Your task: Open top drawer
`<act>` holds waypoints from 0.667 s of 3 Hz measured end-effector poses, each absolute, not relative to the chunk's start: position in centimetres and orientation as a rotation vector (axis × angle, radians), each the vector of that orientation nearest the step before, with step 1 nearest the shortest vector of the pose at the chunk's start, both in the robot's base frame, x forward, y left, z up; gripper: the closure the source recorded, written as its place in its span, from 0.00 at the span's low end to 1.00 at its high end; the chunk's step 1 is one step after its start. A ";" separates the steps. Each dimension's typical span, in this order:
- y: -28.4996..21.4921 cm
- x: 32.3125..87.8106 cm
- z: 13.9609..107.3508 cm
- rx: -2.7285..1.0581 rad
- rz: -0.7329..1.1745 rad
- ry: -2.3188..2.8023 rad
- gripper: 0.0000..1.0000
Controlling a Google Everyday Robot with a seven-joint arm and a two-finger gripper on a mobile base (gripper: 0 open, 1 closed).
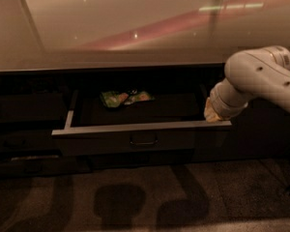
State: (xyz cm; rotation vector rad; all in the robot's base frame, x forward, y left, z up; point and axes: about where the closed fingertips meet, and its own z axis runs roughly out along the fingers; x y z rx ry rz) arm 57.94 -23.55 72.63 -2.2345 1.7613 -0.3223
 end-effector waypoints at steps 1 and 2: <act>-21.1 59.6 71.7 -2.298 -0.329 1.767 1.00; -15.6 60.0 69.3 -2.439 -0.344 1.679 1.00</act>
Offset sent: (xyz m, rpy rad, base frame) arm 0.0131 0.1428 -0.0699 -0.2013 0.1176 0.2295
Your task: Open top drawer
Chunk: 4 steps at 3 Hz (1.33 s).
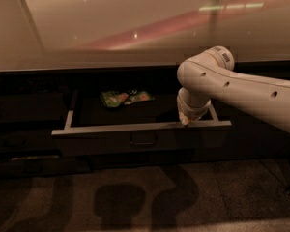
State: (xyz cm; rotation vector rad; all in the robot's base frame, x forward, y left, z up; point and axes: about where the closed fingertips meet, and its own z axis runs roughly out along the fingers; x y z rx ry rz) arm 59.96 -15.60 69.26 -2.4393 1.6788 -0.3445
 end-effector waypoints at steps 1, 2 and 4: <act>-15.6 60.0 69.3 -2.439 -0.345 1.679 1.00; -16.5 60.0 69.0 -2.422 -0.365 1.672 1.00; -16.9 60.4 68.3 -2.437 -0.362 1.671 1.00</act>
Offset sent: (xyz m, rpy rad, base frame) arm 0.0018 -0.0194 -0.0017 0.0133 -0.0557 -0.0053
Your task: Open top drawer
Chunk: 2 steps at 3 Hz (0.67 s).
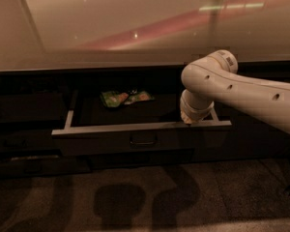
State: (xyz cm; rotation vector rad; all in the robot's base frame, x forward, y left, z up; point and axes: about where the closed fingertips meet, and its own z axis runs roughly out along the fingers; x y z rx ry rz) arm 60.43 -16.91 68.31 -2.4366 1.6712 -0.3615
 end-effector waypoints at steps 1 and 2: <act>-16.9 60.7 68.0 -2.455 -0.324 1.675 1.00; -16.7 60.6 66.8 -2.478 -0.277 1.665 1.00</act>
Offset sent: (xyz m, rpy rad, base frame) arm -0.0143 0.0218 -0.1733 0.1074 0.3959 0.1955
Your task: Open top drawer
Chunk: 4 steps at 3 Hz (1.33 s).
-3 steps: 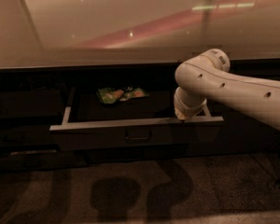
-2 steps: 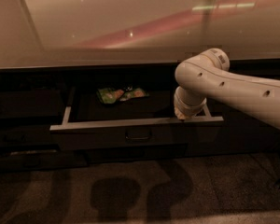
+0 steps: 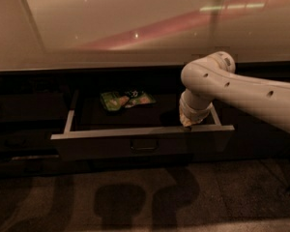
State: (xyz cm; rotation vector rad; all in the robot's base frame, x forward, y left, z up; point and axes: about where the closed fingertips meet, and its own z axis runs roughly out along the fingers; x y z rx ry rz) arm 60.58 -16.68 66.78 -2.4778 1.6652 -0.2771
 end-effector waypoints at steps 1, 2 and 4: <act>-16.5 60.6 66.3 -2.483 -0.244 1.661 1.00; -15.7 58.2 64.6 -2.508 -0.186 1.620 1.00; -15.9 54.8 63.3 -2.532 -0.166 1.615 1.00</act>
Offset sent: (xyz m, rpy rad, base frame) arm -0.1489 0.0466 -0.1060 0.1503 0.1863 0.2184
